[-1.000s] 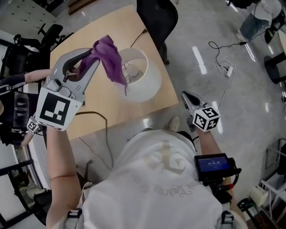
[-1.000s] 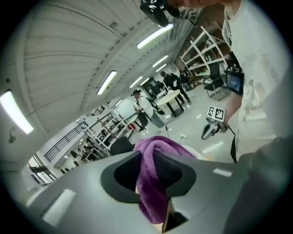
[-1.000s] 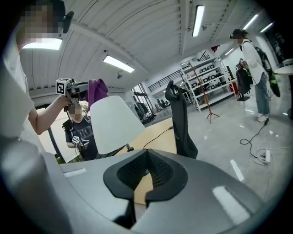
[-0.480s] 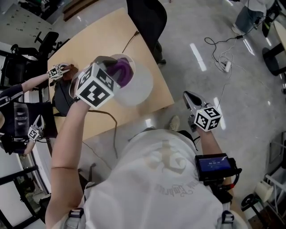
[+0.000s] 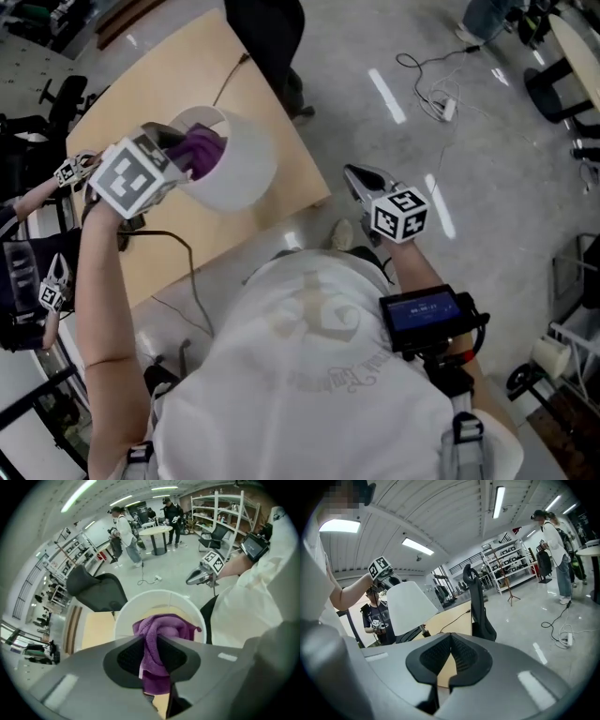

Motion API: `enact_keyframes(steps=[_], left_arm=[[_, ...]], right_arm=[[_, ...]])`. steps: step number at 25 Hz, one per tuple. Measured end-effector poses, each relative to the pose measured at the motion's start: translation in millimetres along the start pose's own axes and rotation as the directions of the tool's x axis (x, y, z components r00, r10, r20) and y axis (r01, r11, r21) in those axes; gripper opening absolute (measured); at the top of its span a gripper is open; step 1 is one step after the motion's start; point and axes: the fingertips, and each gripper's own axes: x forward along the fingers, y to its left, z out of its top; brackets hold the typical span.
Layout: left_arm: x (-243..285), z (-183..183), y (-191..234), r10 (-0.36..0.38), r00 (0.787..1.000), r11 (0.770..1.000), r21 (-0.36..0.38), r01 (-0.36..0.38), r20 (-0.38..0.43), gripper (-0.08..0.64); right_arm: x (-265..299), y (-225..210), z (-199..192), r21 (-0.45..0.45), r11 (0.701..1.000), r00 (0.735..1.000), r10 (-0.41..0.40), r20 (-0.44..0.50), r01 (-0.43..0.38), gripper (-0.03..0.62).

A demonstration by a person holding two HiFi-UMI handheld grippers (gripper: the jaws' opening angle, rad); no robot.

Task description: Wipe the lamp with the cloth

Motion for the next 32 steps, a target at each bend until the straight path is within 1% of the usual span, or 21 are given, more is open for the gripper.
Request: enact_keyframes(steps=[2,3,4,5,6,7,8,9,11,14,16,17,19,21,22,23,24,25,26,28,32], left_arm=[[-14.3,-6.8,26.1,0.118,0.993,0.991,-0.060,-0.117,0.011,0.086],[-18.8,-4.3,34.7,0.165,0.986,0.983,-0.090,-0.161,0.036,0.086],[-18.6,0.2,38.4,0.194,0.978,0.975,-0.124,-0.183,0.076,0.086],[-16.3,6.6,37.7,0.202,0.970,0.970,-0.164,-0.180,0.132,0.086],[-16.1,14.5,34.9,0.200,0.959,0.965,-0.209,-0.157,0.201,0.086],[-20.5,21.9,32.5,0.202,0.940,0.958,-0.253,-0.132,0.275,0.086],[-29.2,27.1,31.3,0.216,0.913,0.949,-0.293,-0.114,0.346,0.086],[-40.7,30.1,30.6,0.240,0.880,0.939,-0.329,-0.103,0.409,0.086],[-65.2,31.3,27.4,0.296,0.805,0.917,-0.388,-0.089,0.514,0.086],[-98.3,25.0,20.4,0.384,0.675,0.887,-0.454,-0.081,0.630,0.086],[-120.3,9.6,15.8,0.448,0.590,0.859,-0.507,-0.074,0.672,0.086],[-131.8,-0.6,11.8,0.477,0.551,0.844,-0.532,-0.069,0.685,0.086],[-154.7,-16.0,0.3,0.522,0.471,0.827,-0.557,-0.076,0.711,0.086],[-171.1,-28.1,-8.1,0.569,0.385,0.808,-0.582,-0.094,0.727,0.087],[-175.9,-33.8,-10.5,0.591,0.348,0.796,-0.596,-0.105,0.727,0.087],[-178.0,-39.2,-12.8,0.609,0.321,0.785,-0.608,-0.116,0.725,0.087],[-178.0,-44.1,-15.6,0.622,0.303,0.777,-0.618,-0.123,0.722,0.087],[-176.5,-48.1,-19.5,0.631,0.293,0.770,-0.625,-0.125,0.718,0.087],[-173.7,-51.4,-24.3,0.636,0.289,0.766,-0.631,-0.123,0.715,0.087],[-166.0,-56.8,-36.0,0.642,0.291,0.759,-0.641,-0.112,0.709,0.087],[-147.5,-65.9,-61.5,0.644,0.310,0.750,-0.656,-0.078,0.699,0.087]], right_arm=[[18.5,11.8,13.5,-0.019,0.999,0.999,0.036,0.009,-0.036,0.014],[24.3,17.4,18.9,-0.023,0.998,0.999,0.053,0.012,-0.053,0.014],[24.6,18.3,19.2,-0.022,0.998,0.998,0.059,0.009,-0.059,0.014],[20.7,14.6,15.0,-0.020,0.998,0.999,0.053,0.002,-0.053,0.014],[15.6,9.7,10.2,-0.018,0.999,0.999,0.043,-0.003,-0.043,0.014],[11.4,6.5,7.1,-0.015,0.999,0.999,0.035,-0.006,-0.035,0.014],[8.4,5.6,5.7,-0.015,0.999,1.000,0.030,-0.007,-0.030,0.014],[5.9,6.4,5.4,-0.015,0.999,1.000,0.028,-0.007,-0.028,0.014],[0.2,9.9,5.9,-0.018,1.000,1.000,0.025,-0.005,-0.025,0.014],[-6.8,18.4,7.2,-0.016,1.000,1.000,0.024,0.009,-0.024,0.014],[-7.5,32.3,6.3,-0.020,0.999,0.999,0.028,0.018,-0.028,0.015],[-7.9,42.0,4.3,-0.025,0.999,0.999,0.029,0.019,-0.029,0.014],[-11.8,60.7,-2.1,-0.032,0.999,0.999,0.026,0.020,-0.025,0.014],[-16.7,72.8,-8.2,-0.030,0.999,1.000,0.022,0.021,-0.022,0.014],[-17.6,76.6,-11.1,-0.031,0.999,1.000,0.023,0.019,-0.022,0.014],[-17.7,79.8,-14.0,-0.034,0.999,1.000,0.024,0.015,-0.023,0.014],[-17.6,82.9,-16.6,-0.038,0.999,1.000,0.025,0.009,-0.024,0.014],[-17.5,86.2,-18.7,-0.043,0.999,1.000,0.026,0.005,-0.025,0.014],[-17.8,90.0,-19.9,-0.047,0.999,1.000,0.027,0.002,-0.027,0.014],[-20.0,99.6,-20.9,-0.054,0.998,1.000,0.029,0.002,-0.029,0.014],[-28.3,121.3,-24.9,-0.062,0.998,0.999,0.033,0.004,-0.033,0.014]])
